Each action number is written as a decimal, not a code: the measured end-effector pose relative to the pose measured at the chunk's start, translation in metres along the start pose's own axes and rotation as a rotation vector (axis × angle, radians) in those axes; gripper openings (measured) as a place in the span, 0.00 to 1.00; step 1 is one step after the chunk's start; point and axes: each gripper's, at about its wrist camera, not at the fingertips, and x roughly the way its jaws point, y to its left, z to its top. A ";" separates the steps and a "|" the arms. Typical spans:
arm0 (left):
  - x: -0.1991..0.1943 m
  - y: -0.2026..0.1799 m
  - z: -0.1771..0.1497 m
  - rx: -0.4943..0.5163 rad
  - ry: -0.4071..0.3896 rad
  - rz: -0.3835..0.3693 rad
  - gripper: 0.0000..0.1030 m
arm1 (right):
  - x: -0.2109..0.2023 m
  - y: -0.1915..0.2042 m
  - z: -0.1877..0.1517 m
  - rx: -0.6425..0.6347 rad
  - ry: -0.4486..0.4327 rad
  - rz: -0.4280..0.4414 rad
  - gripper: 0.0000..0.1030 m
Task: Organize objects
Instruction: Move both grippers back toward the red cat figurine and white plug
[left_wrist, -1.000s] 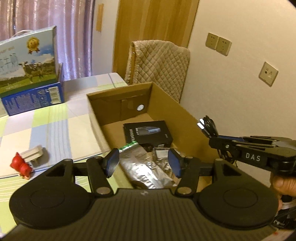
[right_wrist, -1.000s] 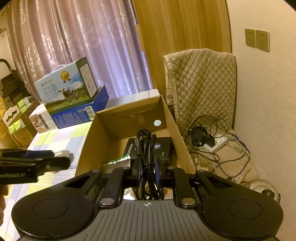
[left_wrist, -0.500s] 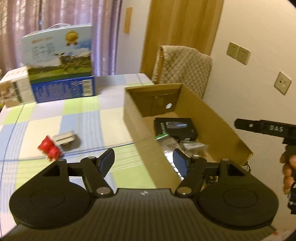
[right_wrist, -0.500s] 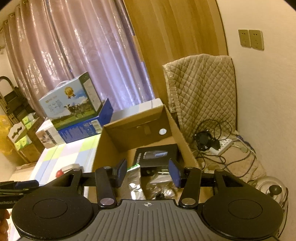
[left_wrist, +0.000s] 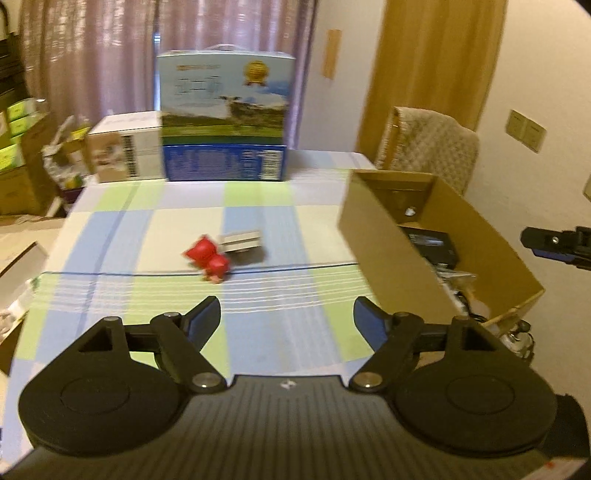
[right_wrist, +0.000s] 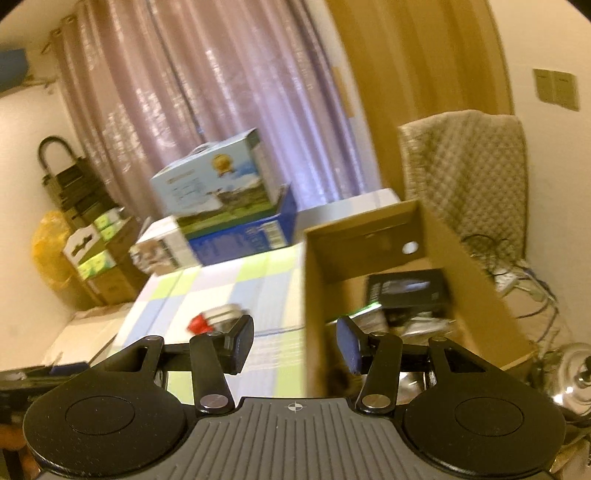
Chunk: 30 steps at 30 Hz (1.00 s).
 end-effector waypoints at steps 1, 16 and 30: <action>-0.004 0.007 -0.002 -0.006 -0.001 0.010 0.75 | 0.003 0.008 -0.003 -0.011 0.010 0.009 0.46; -0.025 0.063 -0.021 -0.061 0.015 0.084 0.82 | 0.034 0.065 -0.031 -0.092 0.101 0.053 0.46; -0.005 0.084 -0.024 -0.072 0.033 0.123 0.92 | 0.078 0.090 -0.038 -0.144 0.150 0.082 0.46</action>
